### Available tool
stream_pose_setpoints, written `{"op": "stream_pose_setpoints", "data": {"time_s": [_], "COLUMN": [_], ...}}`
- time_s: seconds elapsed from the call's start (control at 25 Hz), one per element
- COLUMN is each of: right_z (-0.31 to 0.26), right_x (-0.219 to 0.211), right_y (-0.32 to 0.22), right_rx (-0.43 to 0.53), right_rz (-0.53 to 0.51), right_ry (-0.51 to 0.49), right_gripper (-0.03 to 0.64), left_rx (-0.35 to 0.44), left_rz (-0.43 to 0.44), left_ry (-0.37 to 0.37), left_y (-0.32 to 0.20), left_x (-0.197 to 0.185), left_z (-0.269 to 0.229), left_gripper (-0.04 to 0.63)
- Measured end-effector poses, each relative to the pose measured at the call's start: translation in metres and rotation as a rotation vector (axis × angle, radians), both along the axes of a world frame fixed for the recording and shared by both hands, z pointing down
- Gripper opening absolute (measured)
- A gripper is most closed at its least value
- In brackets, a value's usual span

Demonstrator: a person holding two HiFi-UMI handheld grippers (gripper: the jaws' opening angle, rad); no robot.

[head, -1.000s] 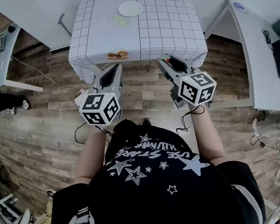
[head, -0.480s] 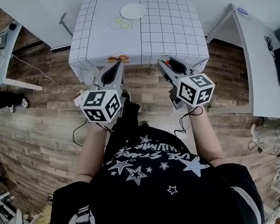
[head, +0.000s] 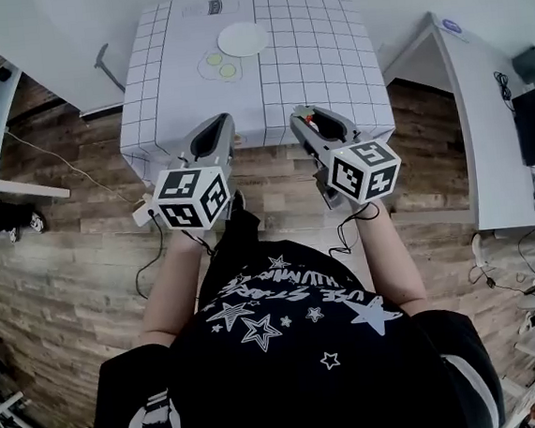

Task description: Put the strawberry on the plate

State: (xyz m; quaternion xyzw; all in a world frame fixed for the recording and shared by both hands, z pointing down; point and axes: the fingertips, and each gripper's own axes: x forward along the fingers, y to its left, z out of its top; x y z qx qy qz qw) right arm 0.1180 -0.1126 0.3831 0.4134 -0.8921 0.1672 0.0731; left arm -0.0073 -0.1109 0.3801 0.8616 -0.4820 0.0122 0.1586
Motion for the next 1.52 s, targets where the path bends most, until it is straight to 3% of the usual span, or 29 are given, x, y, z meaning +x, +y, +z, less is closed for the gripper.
{"op": "stream_pose_setpoints", "data": {"time_s": [0.96, 1.52], "right_z": [0.017, 0.038], "right_x": [-0.055, -0.07], "right_y": [-0.188, -0.221], "right_rx": [-0.08, -0.136], "right_rz": [0.098, 0.161], "right_ry": [0.028, 0.078], "right_gripper": [0.146, 0.146], "left_rx": [-0.036, -0.064], "left_rz": [0.083, 0.127], "left_ry": [0.012, 0.041], "left_y": [-0.194, -0.247], "left_x": [-0.059, -0.077], "left_z": [0.006, 0.022], "left_gripper": [0.009, 0.009]}}
